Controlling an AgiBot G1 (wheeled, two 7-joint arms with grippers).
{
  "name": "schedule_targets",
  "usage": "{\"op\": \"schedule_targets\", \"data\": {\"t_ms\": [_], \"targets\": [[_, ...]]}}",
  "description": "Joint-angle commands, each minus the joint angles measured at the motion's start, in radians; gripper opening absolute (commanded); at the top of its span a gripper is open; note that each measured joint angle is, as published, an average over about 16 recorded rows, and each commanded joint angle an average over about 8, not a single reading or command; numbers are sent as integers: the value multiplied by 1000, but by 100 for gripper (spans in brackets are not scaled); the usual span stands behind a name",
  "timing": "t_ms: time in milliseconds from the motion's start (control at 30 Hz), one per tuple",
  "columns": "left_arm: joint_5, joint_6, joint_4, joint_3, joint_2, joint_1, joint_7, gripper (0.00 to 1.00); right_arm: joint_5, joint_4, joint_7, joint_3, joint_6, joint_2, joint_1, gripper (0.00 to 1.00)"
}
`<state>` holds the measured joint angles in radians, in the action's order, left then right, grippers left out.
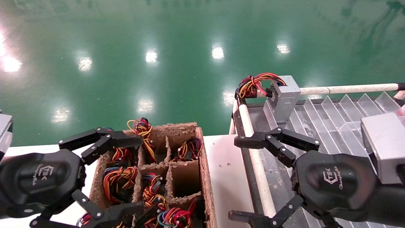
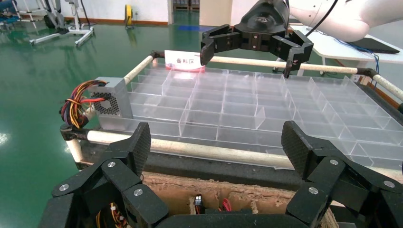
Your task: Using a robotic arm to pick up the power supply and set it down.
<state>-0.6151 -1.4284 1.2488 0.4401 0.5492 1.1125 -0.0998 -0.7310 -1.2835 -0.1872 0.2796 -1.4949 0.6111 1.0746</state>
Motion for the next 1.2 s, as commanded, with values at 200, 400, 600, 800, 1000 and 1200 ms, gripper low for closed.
{"op": "schedule_targets", "data": {"t_ms": [200,400,600,800,1000,1200], "targets": [[0,0,0,0,0,0,0,100,0,0,0,0,0,0,0,100],[0,0,0,0,0,0,0,100,0,0,0,0,0,0,0,100],[0,0,0,0,0,0,0,100,0,0,0,0,0,0,0,100],[0,0,0,0,0,0,0,25,0,0,0,0,0,0,0,100],[0,0,0,0,0,0,0,0,0,0,0,0,0,0,0,100],[0,0,0,0,0,0,0,0,-6,12,0,9,-4,12,1,100]]}}
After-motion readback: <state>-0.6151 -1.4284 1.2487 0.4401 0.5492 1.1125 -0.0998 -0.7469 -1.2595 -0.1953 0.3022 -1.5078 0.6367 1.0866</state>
